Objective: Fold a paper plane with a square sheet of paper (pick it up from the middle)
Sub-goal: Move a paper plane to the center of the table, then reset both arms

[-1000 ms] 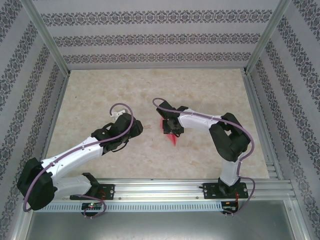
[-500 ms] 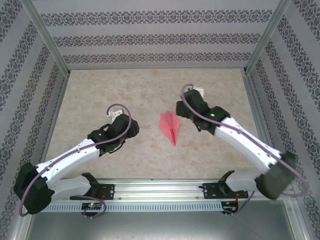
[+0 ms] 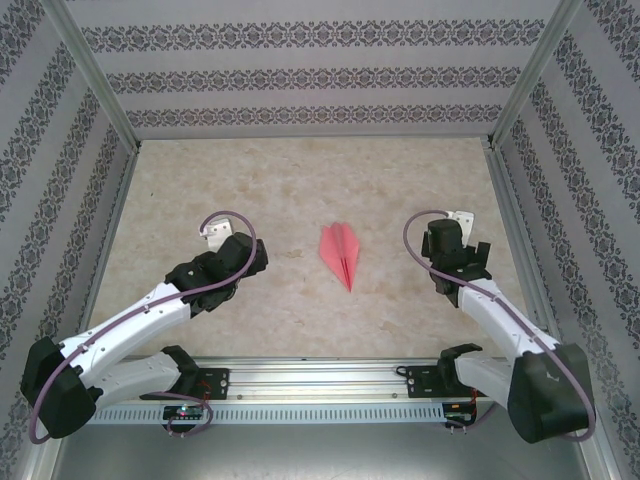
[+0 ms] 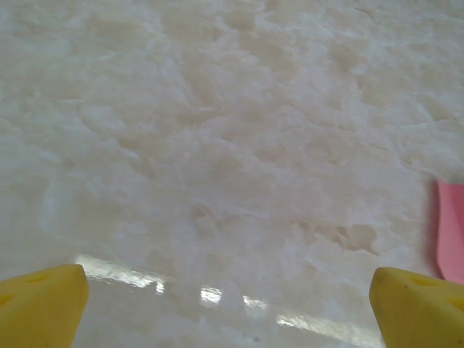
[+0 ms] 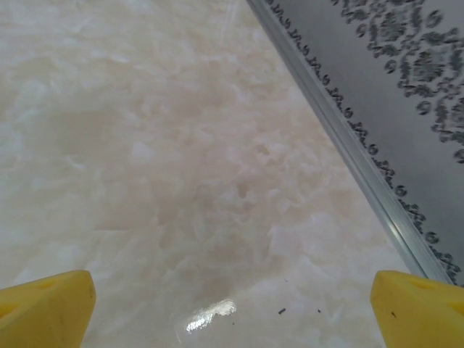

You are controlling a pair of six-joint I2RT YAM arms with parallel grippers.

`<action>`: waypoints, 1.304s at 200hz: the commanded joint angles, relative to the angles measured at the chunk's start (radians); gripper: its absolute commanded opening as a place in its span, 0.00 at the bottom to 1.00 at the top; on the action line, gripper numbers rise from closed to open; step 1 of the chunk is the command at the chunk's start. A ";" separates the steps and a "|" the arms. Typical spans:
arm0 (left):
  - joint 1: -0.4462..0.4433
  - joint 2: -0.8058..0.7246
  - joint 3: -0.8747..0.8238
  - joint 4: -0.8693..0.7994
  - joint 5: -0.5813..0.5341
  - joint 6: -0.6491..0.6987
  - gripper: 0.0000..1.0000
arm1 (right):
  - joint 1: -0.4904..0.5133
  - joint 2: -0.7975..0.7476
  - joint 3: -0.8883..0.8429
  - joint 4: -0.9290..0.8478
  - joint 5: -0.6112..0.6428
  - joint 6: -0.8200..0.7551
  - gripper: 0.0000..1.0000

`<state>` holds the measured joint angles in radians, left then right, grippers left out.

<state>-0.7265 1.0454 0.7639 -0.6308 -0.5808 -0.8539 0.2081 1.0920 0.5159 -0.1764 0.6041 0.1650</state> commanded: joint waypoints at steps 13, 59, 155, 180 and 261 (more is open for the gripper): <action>0.012 -0.044 -0.018 -0.025 -0.125 0.056 1.00 | -0.047 0.151 -0.054 0.454 -0.095 -0.103 0.98; 0.015 -0.071 -0.056 0.066 -0.197 0.183 1.00 | -0.110 0.320 -0.005 0.740 -0.328 -0.208 0.98; 0.281 0.038 -0.153 0.470 -0.256 0.527 1.00 | -0.210 0.405 -0.141 1.073 -0.426 -0.143 0.98; 0.388 0.171 -0.135 0.607 -0.159 0.648 1.00 | -0.200 0.408 -0.141 1.078 -0.416 -0.152 0.98; 0.546 0.511 -0.228 1.262 0.166 0.885 1.00 | -0.201 0.411 -0.142 1.081 -0.417 -0.152 0.98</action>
<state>-0.2398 1.5032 0.5499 0.3359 -0.5774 -0.0635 -0.0017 1.5127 0.3584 0.8619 0.1745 0.0013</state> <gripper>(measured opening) 0.999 0.982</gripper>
